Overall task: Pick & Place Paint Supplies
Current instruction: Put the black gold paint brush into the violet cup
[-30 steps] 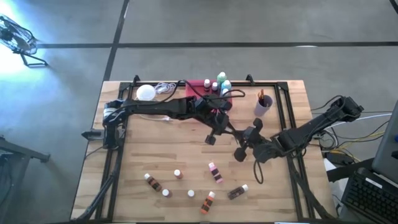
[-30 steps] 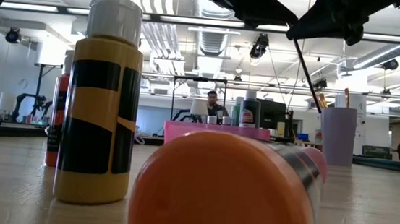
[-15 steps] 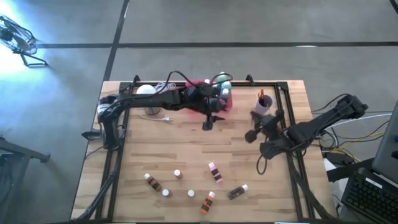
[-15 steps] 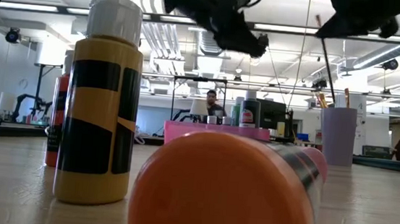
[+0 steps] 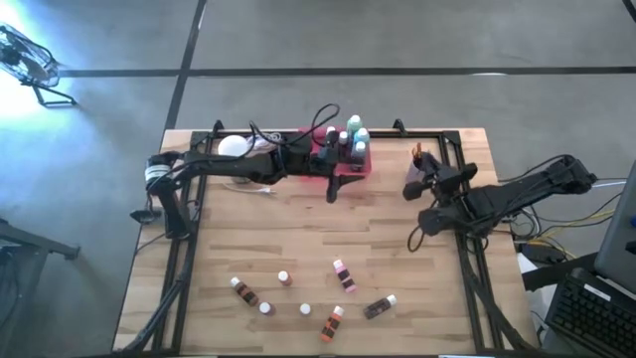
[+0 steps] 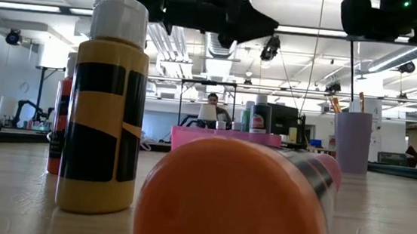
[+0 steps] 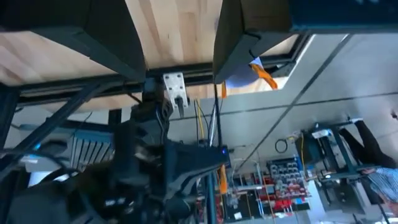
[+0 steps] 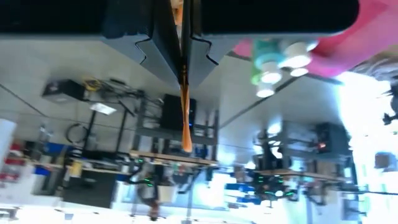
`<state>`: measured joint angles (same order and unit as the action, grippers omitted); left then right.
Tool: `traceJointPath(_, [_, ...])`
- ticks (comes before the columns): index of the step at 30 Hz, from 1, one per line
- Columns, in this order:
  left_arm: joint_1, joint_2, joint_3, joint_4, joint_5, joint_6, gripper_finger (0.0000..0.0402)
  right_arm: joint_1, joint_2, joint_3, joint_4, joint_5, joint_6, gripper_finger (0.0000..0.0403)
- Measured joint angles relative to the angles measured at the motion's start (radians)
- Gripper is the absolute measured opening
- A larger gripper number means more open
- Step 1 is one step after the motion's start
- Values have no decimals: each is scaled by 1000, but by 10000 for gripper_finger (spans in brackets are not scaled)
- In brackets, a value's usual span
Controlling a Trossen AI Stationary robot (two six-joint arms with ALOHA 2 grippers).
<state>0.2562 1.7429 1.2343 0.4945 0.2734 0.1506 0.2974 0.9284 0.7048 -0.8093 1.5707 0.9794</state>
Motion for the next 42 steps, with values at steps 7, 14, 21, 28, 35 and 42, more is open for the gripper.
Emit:
traceJointPath(7, [0,-5,0,-17,-1,-28,193,-86,-63,-18,0,2,-18,11])
traceJointPath(14, [0,-5,0,-16,-1,-28,193,-144,-51,-83,9,0,18,12])
traceJointPath(21, [0,-5,0,-24,-2,-28,193,-197,-28,-143,71,0,39,12])
traceJointPath(28, [0,-5,0,-24,-2,-28,194,-203,-29,-212,144,0,43,12])
traceJointPath(35, [0,-5,0,-24,-2,-28,193,-207,-29,-263,198,0,43,13])
traceJointPath(42, [0,-5,0,-24,-2,-28,194,-229,-29,-294,225,0,43,13])
